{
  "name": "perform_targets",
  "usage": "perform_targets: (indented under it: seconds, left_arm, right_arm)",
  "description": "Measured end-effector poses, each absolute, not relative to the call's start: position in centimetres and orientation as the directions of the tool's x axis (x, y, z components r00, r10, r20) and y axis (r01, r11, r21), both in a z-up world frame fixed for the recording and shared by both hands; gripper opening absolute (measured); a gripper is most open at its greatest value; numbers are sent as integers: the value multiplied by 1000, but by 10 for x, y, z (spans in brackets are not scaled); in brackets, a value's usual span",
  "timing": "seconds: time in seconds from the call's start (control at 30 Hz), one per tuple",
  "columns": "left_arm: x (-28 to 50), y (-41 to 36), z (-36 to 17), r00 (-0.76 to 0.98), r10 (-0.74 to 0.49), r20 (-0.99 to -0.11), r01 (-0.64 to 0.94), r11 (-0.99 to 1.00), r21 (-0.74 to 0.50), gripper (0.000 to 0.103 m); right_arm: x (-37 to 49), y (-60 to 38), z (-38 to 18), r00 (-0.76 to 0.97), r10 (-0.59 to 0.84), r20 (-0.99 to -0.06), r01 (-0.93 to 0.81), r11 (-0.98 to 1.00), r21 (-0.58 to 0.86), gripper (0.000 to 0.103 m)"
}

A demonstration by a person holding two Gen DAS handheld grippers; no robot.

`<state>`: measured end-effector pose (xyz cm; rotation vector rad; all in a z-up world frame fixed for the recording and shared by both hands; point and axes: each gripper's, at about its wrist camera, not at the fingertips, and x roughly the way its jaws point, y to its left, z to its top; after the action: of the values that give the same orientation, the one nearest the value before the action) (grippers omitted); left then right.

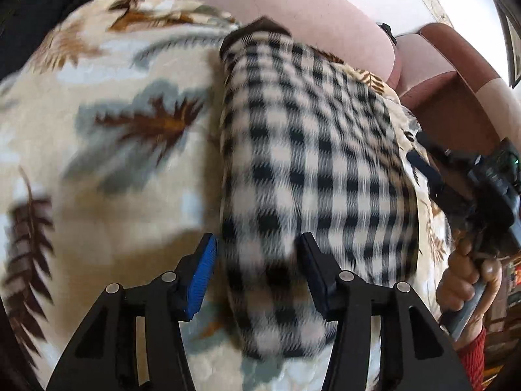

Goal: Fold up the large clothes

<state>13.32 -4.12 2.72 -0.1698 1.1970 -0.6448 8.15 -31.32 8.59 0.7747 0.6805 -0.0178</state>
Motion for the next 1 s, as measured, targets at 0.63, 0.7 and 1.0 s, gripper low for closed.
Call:
perform_targets:
  seconds: [0.63, 0.7, 1.0]
  left_arm:
    - [14, 33, 87, 615, -379, -692, 356, 916, -185, 60]
    - [-8, 43, 109, 747, -289, -599, 298, 950, -87, 77]
    - [-60, 44, 146, 885, -219, -412, 263, 963, 54, 92]
  right_arm:
    - [-9, -239, 49, 488, 223, -844, 355, 832, 425, 37]
    - [-33, -219, 63, 517, 191, -834, 321, 860, 396, 37]
    - [-105, -159, 104, 713, -101, -694, 353, 907, 231, 59]
